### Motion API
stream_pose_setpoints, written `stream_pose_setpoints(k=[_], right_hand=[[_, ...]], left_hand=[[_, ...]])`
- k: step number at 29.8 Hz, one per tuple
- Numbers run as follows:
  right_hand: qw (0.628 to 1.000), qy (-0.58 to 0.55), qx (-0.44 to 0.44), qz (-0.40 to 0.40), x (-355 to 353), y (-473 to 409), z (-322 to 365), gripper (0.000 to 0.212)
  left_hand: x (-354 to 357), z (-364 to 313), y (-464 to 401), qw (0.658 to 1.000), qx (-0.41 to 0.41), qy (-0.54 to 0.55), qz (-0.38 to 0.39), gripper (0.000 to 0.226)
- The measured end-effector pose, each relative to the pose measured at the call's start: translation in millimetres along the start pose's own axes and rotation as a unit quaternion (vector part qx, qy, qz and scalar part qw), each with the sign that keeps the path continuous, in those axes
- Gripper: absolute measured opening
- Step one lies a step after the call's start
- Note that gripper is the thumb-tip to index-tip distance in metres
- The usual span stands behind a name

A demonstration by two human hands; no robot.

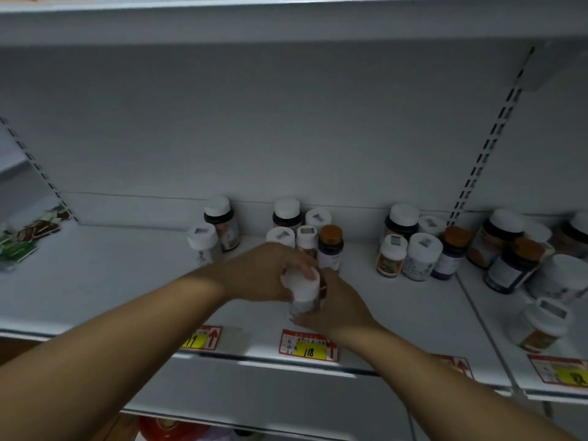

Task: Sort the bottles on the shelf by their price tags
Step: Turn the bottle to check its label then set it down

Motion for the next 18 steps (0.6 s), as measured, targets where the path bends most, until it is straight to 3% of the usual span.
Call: stream_pose_setpoints(k=[7, 8, 10, 12, 13, 15, 18], right_hand=[[0.999, 0.037, 0.03, 0.0, 12.0, 4.1, -9.3, 0.071], [0.999, 0.035, 0.021, -0.004, 5.6, 7.3, -3.0, 0.07], [0.998, -0.004, 0.02, -0.053, -16.1, 17.2, 5.7, 0.067], [0.99, -0.016, 0.017, -0.141, -44.0, 28.8, 14.7, 0.06], [0.983, -0.019, -0.004, -0.185, -56.1, 33.6, 25.6, 0.051], [0.968, -0.034, -0.076, -0.236, -67.5, 39.4, 62.0, 0.032], [0.963, -0.035, -0.149, -0.223, -51.6, 40.6, 114.7, 0.022]], left_hand=[[5.4, 15.6, 9.1, 0.998, 0.0, 0.057, -0.011, 0.046], [-9.1, 20.0, 11.4, 0.996, 0.004, 0.081, -0.049, 0.044], [-57.5, 48.3, 24.9, 0.969, -0.017, 0.126, -0.214, 0.035], [-102.4, 95.5, 53.9, 0.918, -0.101, 0.102, -0.369, 0.032], [-114.4, 117.2, 64.4, 0.907, -0.134, 0.082, -0.39, 0.036], [-110.3, 153.7, 65.3, 0.936, -0.166, 0.066, -0.302, 0.049], [-84.4, 186.8, 62.4, 0.962, -0.181, 0.062, -0.196, 0.055]])
Point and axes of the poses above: each hand's wrist, its own y-axis away from the middle knuckle, its own x-axis out of the palm, z = x × y, the point moved 9 cm from there along -y, towards the middle knuckle, and after that the axes turned 1 degree about -x, right-handed, at the moved point
